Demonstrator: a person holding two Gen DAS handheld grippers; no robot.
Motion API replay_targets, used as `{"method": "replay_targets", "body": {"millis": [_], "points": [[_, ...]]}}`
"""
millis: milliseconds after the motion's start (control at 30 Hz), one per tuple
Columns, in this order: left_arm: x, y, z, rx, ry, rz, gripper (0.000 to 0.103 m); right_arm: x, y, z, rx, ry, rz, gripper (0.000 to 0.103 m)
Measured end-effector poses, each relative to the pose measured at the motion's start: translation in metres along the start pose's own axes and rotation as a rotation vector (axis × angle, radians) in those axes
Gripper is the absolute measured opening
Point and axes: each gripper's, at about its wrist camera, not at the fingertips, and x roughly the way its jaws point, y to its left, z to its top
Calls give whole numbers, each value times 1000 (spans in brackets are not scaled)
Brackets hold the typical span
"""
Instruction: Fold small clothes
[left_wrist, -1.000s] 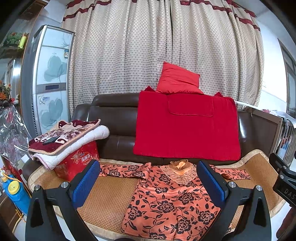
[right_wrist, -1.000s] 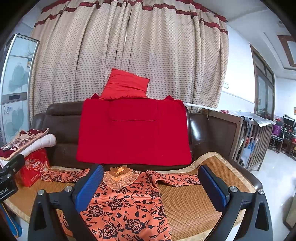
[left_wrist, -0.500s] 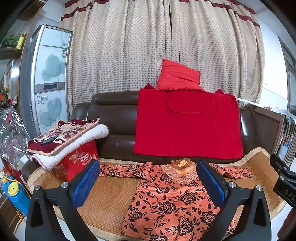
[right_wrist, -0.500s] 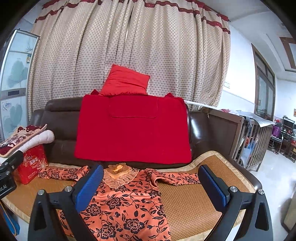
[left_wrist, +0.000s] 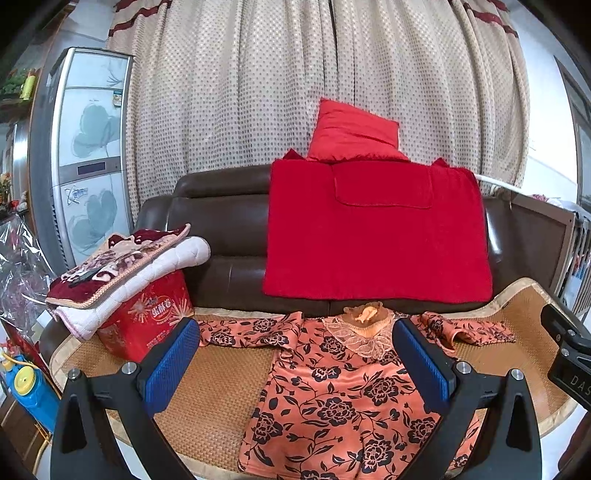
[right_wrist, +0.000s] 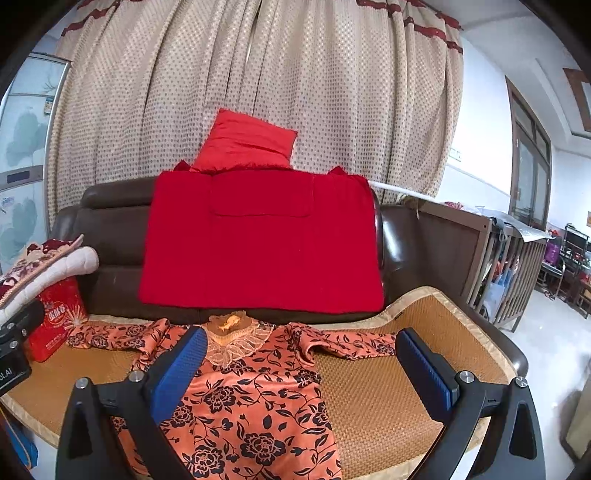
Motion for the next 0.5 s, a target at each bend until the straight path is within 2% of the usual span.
{"method": "replay_targets", "body": {"millis": [500], "points": [[50,-28,-2,43,55,1,103,61,-6,-5,11,72,-1,103]]}}
